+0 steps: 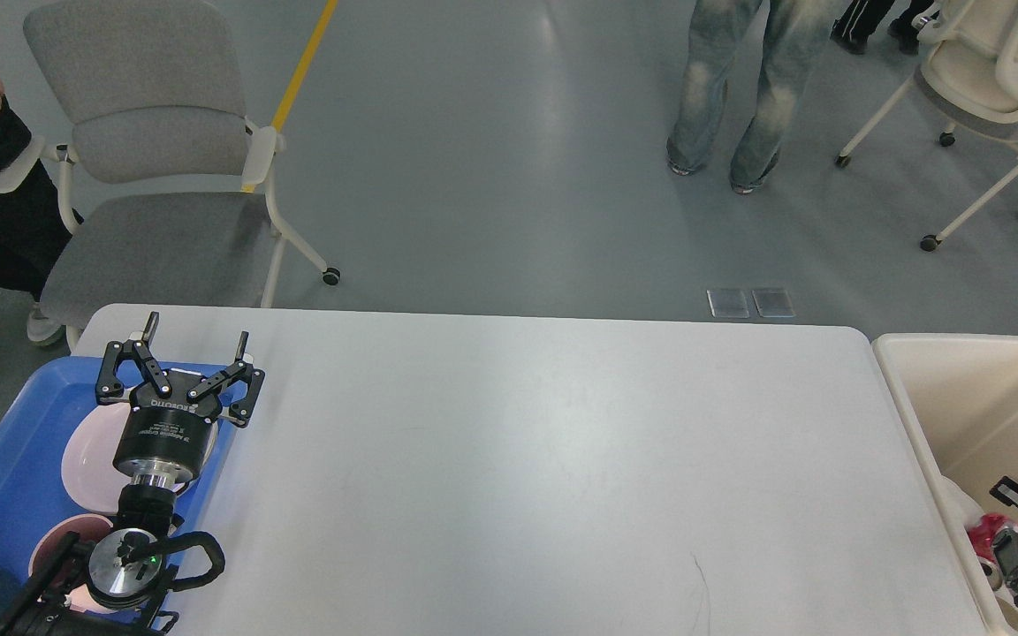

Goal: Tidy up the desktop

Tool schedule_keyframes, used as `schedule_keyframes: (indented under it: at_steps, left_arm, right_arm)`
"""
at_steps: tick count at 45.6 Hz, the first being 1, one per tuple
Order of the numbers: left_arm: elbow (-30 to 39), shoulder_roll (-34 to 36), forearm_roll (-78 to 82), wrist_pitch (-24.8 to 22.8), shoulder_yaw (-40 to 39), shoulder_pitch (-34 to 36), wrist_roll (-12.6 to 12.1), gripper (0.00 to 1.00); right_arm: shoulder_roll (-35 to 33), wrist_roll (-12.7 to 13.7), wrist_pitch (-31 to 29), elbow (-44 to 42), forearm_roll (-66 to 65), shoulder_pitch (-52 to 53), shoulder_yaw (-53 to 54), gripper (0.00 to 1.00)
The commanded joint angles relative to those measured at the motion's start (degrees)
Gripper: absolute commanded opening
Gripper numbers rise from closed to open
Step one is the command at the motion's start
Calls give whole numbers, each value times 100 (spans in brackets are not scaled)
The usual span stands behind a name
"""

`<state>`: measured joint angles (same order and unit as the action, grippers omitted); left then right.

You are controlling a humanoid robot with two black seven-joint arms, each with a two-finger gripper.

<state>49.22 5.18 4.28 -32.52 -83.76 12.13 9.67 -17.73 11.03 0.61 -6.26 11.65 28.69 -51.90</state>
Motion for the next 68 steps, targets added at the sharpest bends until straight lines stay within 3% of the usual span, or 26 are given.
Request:
schedule_keyframes:
  at_steps: [1, 17, 26, 32, 41, 44, 46, 52, 57, 60, 68]
  left_arm:
    - [0, 0, 3, 0, 0, 0, 0, 96]
    - [0, 0, 3, 0, 0, 0, 0, 96]
    - [0, 0, -6, 0, 0, 0, 0, 96]
    - [0, 0, 2, 0, 0, 0, 0, 96]
    - [0, 0, 2, 0, 0, 0, 9, 96]
    - [0, 0, 2, 0, 0, 0, 9, 96]
    - [0, 0, 3, -8, 0, 0, 9, 96]
    - [0, 0, 2, -8, 0, 0, 9, 96]
    - [0, 0, 2, -8, 0, -9, 9, 96]
    - [0, 0, -6, 0, 0, 0, 9, 96]
    - [0, 0, -6, 0, 0, 0, 0, 96]
  right_arm:
    - [-37, -22, 0, -15, 4, 40, 416, 100]
    - [-143, -22, 27, 63, 197, 1480, 3914, 100]
    - [-951, -4, 0, 1679, 171, 2711, 4249, 100]
    - [-1276, -22, 0, 2928, 136, 2993, 4828, 100]
    - [-1198, -92, -17, 3483, 83, 2414, 7726, 100]
    - [-987, -390, -26, 3702, -109, 2072, 8554, 100]
    - [-899, -802, -26, 3808, -364, 1799, 8950, 100]
    - [-723, -2366, -17, 4360, -1173, 1000, 9706, 100]
    - [-434, -3158, -35, 5020, -1288, 147, 10532, 100]
    - [-223, -3396, -166, 5302, -1393, -310, 11033, 100]
    - [322, -3432, -501, 5373, -2026, -804, 11676, 100]
